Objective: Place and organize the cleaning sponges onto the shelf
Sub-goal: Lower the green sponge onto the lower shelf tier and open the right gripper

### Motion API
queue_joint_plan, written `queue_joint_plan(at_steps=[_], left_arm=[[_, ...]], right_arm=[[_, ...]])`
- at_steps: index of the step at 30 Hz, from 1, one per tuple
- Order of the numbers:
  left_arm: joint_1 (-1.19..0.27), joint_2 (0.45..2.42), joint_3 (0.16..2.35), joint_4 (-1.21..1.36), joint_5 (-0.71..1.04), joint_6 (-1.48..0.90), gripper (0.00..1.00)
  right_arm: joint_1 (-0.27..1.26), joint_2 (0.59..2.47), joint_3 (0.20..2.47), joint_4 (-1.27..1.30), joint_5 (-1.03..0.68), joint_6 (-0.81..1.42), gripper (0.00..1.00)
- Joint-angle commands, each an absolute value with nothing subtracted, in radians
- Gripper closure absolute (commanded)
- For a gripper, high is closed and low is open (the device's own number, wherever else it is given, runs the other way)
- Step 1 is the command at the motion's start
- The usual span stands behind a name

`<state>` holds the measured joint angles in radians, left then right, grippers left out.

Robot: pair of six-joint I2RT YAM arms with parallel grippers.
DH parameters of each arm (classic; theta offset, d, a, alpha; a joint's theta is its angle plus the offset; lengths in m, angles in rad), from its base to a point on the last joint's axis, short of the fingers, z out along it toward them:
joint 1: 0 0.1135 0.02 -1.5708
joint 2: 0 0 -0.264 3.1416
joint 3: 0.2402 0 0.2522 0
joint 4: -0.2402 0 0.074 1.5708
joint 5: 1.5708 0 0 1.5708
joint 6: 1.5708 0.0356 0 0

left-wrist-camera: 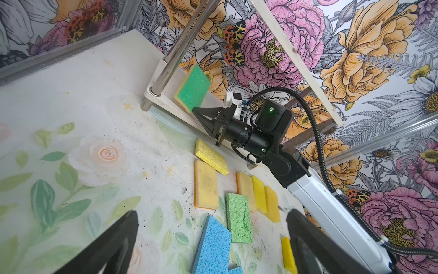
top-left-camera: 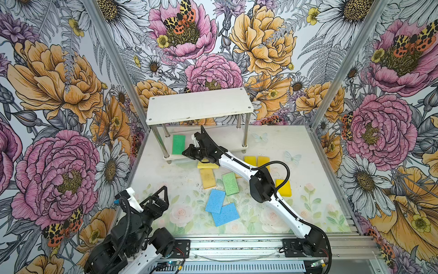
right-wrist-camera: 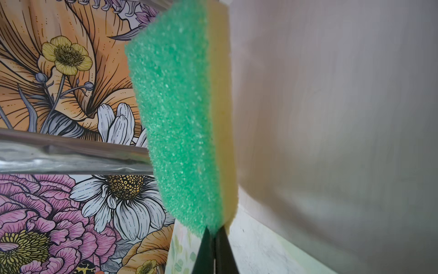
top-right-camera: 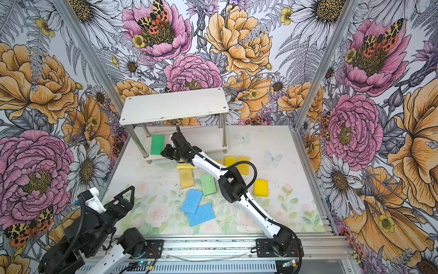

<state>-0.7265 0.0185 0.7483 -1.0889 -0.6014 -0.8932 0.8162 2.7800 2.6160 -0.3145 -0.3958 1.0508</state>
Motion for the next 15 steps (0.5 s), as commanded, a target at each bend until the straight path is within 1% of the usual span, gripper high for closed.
queue_joint_plan(at_steps=[1, 9, 10, 12, 15], left_arm=[[-0.742, 0.009, 0.771, -1.105, -0.623, -0.91, 0.01], [-0.753, 0.009, 0.77, -1.109, -0.629, -0.913, 0.01], [-0.755, 0.008, 0.772, -1.109, -0.631, -0.913, 0.01], [-0.756, 0.008, 0.77, -1.109, -0.633, -0.914, 0.01], [-0.759, 0.009, 0.768, -1.109, -0.637, -0.919, 0.01]], right_arm=[[0.805, 2.825, 2.666, -0.335, -0.368, 1.06, 1.0], [0.798, 2.853, 2.7, -0.339, -0.364, 1.064, 1.0], [0.799, 2.854, 2.706, -0.339, -0.368, 1.063, 0.96], [0.799, 2.856, 2.709, -0.34, -0.377, 1.061, 0.79], [0.798, 2.851, 2.709, -0.342, -0.389, 1.051, 0.62]])
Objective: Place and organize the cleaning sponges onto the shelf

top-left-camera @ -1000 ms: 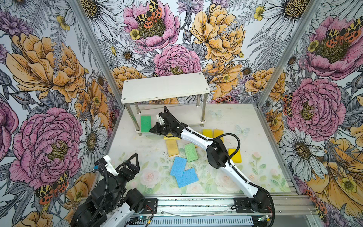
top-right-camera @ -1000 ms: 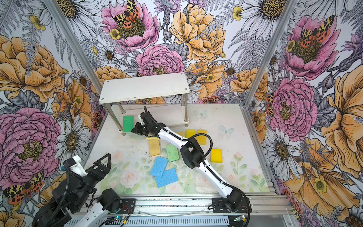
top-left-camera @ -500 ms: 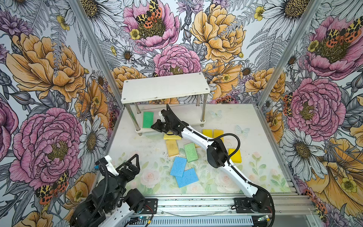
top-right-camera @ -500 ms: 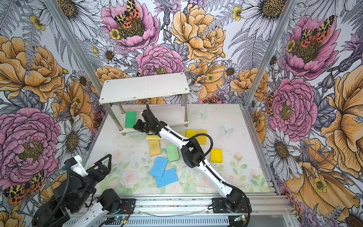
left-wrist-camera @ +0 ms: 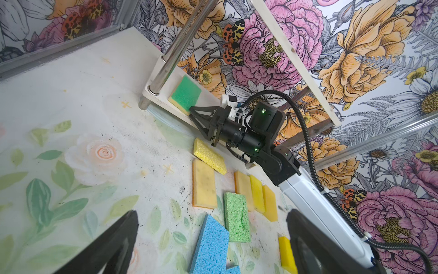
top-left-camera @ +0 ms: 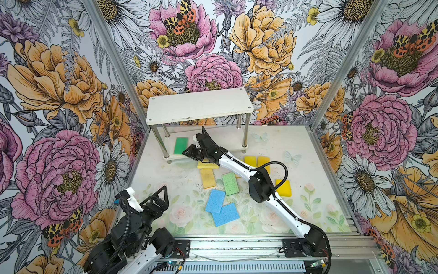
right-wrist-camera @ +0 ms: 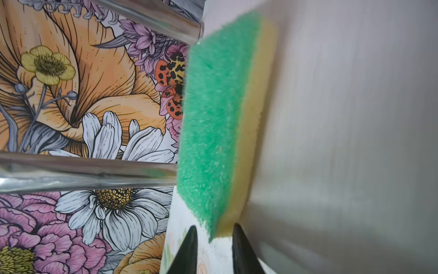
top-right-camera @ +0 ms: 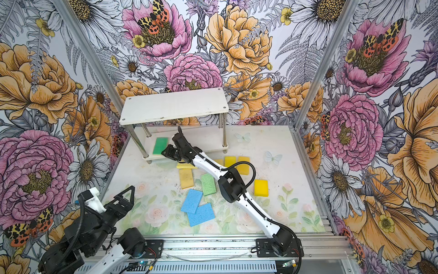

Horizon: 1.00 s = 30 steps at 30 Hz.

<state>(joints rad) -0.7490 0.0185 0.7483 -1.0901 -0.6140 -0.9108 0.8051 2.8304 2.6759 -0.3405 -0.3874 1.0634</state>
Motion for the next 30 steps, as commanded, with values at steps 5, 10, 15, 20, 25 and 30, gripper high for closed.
queue_joint_plan(at_steps=[5, 10, 15, 20, 25, 30], left_arm=[[-0.767, 0.009, 0.769, -1.114, -0.637, -0.929, 0.01], [-0.777, 0.01, 0.763, -1.112, -0.634, -0.942, 0.01], [-0.782, 0.01, 0.754, -1.111, -0.64, -0.964, 0.01], [-0.793, 0.011, 0.744, -1.093, -0.628, -0.986, 0.01], [-0.805, 0.018, 0.737, -1.08, -0.627, -0.985, 0.01], [-0.815, 0.02, 0.701, -1.034, -0.62, -0.994, 0.01]], right_arm=[[0.799, 2.805, 2.669, -0.356, -0.389, 1.027, 0.57], [0.787, 2.531, 2.332, -0.35, -0.207, 0.884, 0.5], [0.788, 2.26, 1.887, -0.143, -0.124, 0.961, 0.44], [0.727, 2.041, 1.404, 0.253, -0.102, 1.156, 0.4], [0.619, 1.854, 1.186, 0.196, -0.11, 1.098, 0.37], [0.516, 1.798, 1.133, 0.185, -0.194, 1.041, 0.38]])
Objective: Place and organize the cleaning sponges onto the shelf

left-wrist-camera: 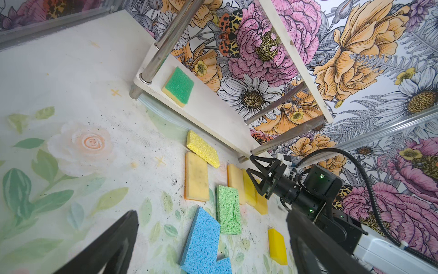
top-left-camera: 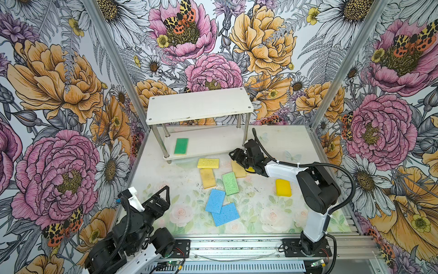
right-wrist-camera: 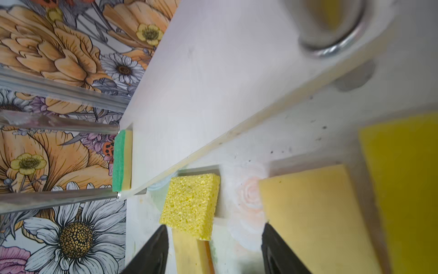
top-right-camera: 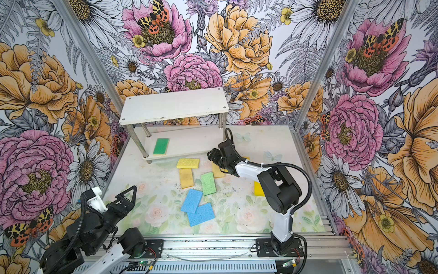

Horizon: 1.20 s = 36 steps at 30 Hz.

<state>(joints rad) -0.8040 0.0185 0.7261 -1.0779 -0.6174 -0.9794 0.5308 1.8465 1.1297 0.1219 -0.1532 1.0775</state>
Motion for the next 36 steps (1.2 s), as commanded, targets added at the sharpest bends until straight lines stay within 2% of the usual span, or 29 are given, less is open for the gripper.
queue_joint_plan(at_steps=[1, 3, 7, 14, 18, 21, 27, 34, 36], left_arm=[[-0.814, 0.024, 0.692, -1.019, -0.617, -0.998, 0.01], [-0.816, 0.035, 0.682, -0.993, -0.605, -0.997, 0.01], [-0.816, 0.068, 0.702, -0.985, -0.586, -0.99, 0.01], [-0.816, 0.078, 0.69, -0.966, -0.594, -0.993, 0.01], [-0.816, 0.113, 0.693, -0.952, -0.589, -0.984, 0.01], [-0.816, 0.124, 0.688, -0.947, -0.586, -0.992, 0.01], [-0.816, 0.116, 0.68, -0.935, -0.59, -0.99, 0.01], [-0.815, 0.155, 0.626, -0.84, -0.569, -0.964, 0.01], [-0.813, 0.179, 0.637, -0.843, -0.562, -0.951, 0.01]], right_arm=[[0.511, 1.807, 1.145, 0.212, -0.212, 1.034, 0.39], [0.51, 1.824, 1.168, 0.282, -0.237, 1.014, 0.42], [0.468, 1.799, 1.161, 0.229, -0.181, 1.003, 0.44], [0.419, 1.767, 1.232, 0.0, -0.15, 0.712, 0.4], [0.444, 1.773, 1.187, 0.139, -0.156, 0.715, 0.41], [0.454, 1.765, 1.15, 0.195, -0.08, 0.712, 0.4], [0.417, 1.71, 1.068, 0.196, 0.061, 0.543, 0.35], [0.384, 1.755, 1.164, 0.172, 0.121, 0.493, 0.33], [0.381, 1.787, 1.2, 0.197, 0.083, 0.488, 0.32]])
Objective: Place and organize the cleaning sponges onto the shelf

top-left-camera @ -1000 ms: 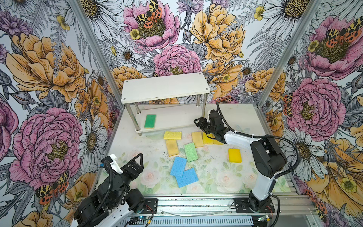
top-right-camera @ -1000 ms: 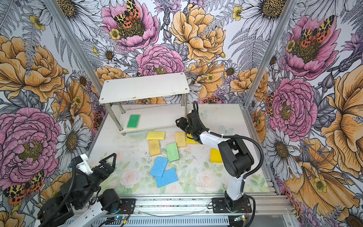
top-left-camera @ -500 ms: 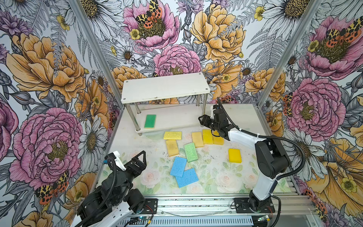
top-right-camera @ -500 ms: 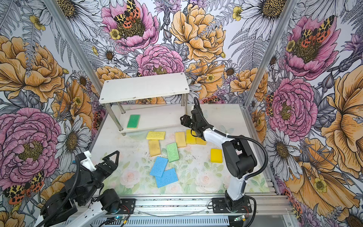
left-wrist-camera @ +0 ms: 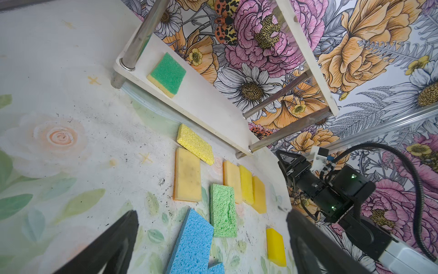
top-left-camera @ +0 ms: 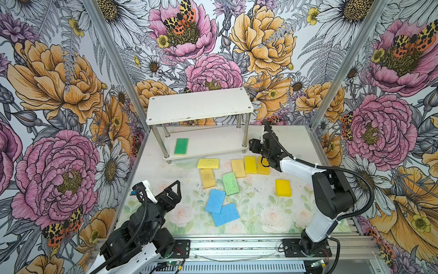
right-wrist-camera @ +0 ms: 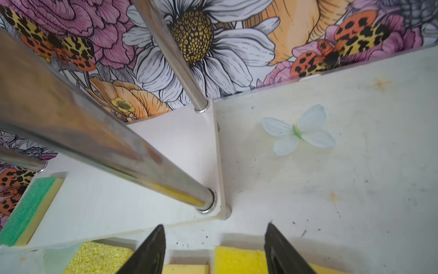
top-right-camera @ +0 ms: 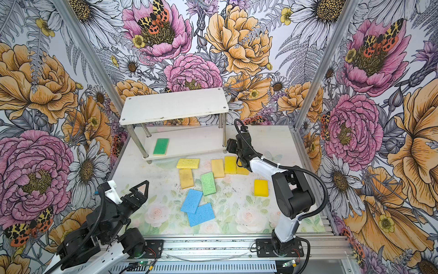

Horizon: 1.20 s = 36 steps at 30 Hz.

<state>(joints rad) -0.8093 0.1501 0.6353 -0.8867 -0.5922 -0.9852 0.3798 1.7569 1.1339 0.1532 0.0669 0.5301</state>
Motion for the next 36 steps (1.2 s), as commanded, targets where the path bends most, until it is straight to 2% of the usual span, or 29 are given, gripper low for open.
queue_joint_plan(at_steps=[1, 12, 20, 28, 36], left_arm=[[-0.812, 0.188, 0.644, -0.848, -0.562, -0.949, 0.01], [-0.788, 0.177, 0.642, -0.857, -0.563, -0.965, 0.01], [-0.773, 0.19, 0.634, -0.852, -0.52, -0.999, 0.01], [-0.725, 0.28, 0.643, -0.804, -0.443, -0.976, 0.01], [-0.648, 0.241, 0.626, -0.781, -0.377, -0.964, 0.01]], right_arm=[[0.382, 1.805, 1.232, 0.189, 0.068, 0.486, 0.32], [0.383, 1.881, 1.305, 0.19, 0.015, 0.426, 0.31], [0.432, 1.769, 1.178, 0.19, 0.031, 0.414, 0.32], [0.434, 1.833, 1.238, 0.249, 0.026, 0.414, 0.32], [0.441, 1.919, 1.291, 0.375, 0.152, 0.36, 0.32]])
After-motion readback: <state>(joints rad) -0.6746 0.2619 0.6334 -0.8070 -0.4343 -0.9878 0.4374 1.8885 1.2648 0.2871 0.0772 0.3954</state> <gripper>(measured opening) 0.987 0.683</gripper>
